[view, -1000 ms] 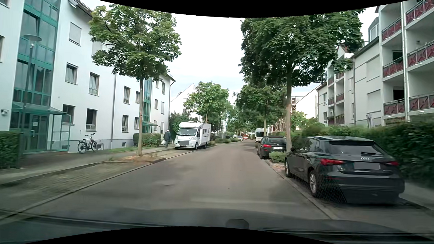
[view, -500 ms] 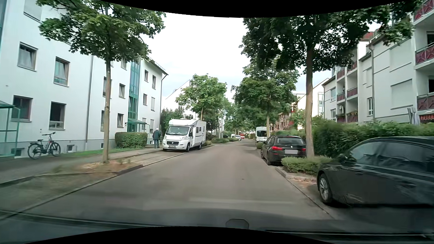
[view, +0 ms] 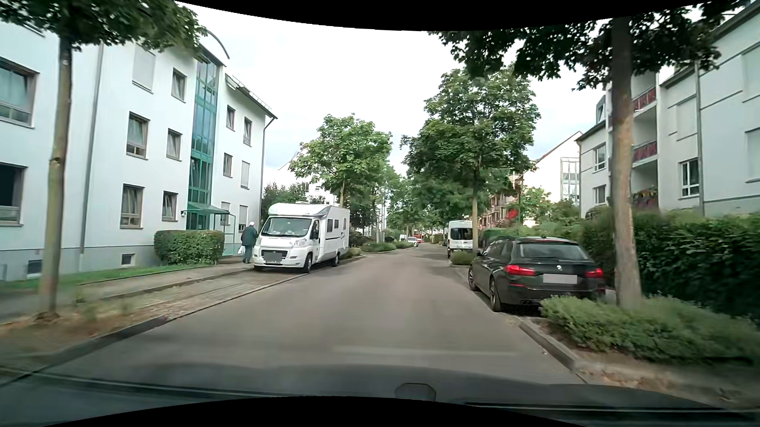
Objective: Follow the waypoints while adhering to traffic rules and regulations
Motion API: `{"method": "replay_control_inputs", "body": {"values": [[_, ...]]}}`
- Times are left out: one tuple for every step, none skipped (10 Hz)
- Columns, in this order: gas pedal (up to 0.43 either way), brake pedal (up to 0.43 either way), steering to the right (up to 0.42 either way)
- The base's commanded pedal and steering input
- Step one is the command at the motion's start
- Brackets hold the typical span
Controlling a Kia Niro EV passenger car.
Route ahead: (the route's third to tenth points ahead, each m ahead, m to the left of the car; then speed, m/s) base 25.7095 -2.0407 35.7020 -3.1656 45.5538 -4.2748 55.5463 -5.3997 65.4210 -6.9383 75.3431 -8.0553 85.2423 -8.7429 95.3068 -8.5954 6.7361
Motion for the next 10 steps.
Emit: {"method": "replay_control_inputs", "body": {"values": [[0.157, 0.000, 0.020], [0.157, 0.000, 0.020], [0.157, 0.000, 0.019], [0.157, 0.000, 0.019], [0.157, 0.000, 0.019], [0.157, 0.000, 0.019], [0.157, 0.000, 0.019], [0.157, 0.000, 0.019], [0.157, 0.000, 0.019], [0.157, 0.000, 0.019]]}}
